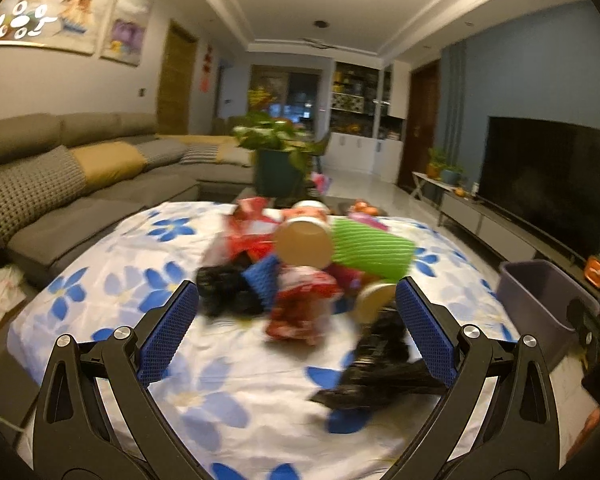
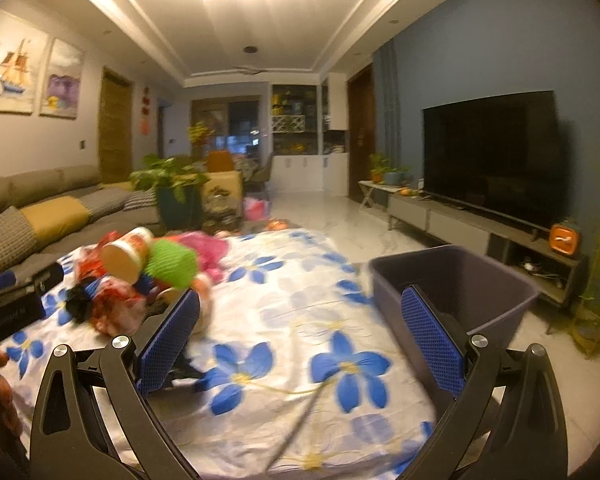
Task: Collect trash
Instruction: 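Reach the right tool to the black plastic bag and close on it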
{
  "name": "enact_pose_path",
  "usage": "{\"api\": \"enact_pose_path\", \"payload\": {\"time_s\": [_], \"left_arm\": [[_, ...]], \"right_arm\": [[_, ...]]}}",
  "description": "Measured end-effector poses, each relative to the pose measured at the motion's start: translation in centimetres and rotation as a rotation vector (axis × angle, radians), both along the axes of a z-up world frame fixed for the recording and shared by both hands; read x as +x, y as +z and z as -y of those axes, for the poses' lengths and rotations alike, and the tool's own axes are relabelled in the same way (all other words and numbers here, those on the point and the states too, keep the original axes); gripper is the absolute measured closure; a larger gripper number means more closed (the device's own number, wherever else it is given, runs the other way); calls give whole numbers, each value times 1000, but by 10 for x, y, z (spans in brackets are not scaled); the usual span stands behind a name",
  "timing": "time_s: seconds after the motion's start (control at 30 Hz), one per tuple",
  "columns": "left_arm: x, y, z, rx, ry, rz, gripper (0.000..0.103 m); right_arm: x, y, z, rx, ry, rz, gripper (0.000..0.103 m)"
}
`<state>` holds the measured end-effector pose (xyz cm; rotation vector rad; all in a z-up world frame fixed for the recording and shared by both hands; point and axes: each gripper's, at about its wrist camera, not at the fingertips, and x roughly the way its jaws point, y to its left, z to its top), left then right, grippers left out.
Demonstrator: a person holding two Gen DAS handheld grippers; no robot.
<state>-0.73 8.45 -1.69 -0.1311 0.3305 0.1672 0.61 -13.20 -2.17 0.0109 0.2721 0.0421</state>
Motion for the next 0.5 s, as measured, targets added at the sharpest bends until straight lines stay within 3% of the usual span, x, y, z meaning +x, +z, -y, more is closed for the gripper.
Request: {"api": "enact_pose_path", "payload": {"time_s": [0.17, 0.5], "left_arm": [[-5, -5, -27, -13, 63, 11, 6], [-7, -21, -51, -16, 91, -9, 6]], "right_arm": [[9, -16, -35, -18, 96, -35, 13], [46, -60, -83, 6, 260, -168, 42]]}}
